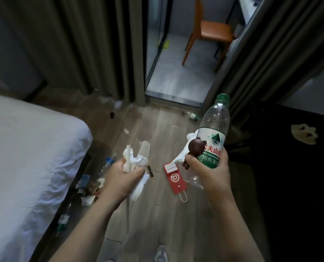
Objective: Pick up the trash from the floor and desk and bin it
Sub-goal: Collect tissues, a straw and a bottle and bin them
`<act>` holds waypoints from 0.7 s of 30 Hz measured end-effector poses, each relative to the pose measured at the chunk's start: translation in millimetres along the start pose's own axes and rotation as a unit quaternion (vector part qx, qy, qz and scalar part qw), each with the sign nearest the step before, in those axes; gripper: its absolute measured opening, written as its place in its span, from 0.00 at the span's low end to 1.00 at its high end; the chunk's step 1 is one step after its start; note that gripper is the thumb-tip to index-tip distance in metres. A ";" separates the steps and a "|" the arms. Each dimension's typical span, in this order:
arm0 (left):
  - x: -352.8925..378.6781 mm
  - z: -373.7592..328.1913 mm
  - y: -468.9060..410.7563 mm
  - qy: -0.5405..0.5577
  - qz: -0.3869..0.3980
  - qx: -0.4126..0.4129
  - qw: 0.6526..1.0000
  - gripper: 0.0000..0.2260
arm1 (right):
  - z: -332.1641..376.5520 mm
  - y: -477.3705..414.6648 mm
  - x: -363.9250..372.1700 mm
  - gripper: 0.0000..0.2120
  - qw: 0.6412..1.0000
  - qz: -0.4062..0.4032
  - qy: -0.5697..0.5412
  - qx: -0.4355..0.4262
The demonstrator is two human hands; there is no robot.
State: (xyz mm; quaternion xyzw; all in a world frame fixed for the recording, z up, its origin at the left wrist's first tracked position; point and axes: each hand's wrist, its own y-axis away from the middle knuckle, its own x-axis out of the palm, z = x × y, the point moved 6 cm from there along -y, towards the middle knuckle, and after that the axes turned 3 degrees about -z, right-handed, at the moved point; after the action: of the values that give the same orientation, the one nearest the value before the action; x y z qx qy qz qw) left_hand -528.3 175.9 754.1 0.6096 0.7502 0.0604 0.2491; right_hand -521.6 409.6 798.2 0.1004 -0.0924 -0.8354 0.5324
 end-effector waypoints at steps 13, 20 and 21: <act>-50.9 -97.3 81.2 0.013 0.203 0.178 0.963 0.01 | 58.1 172.6 -29.2 0.34 0.974 -0.183 -0.074 -0.112; -15.3 -103.0 168.9 0.004 0.358 0.225 0.906 0.10 | 51.3 291.7 -94.2 0.35 0.928 -0.345 -0.068 -0.122; -7.3 -102.2 186.7 0.001 0.378 0.229 0.897 0.09 | 50.3 312.8 -106.4 0.35 0.917 -0.372 -0.068 -0.129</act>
State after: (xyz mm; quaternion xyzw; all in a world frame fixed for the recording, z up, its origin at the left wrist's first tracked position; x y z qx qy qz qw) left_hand -407.9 237.3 918.7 0.8872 0.4568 -0.0234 0.0603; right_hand -218.6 378.5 935.8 0.0010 0.0244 -0.9827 0.1838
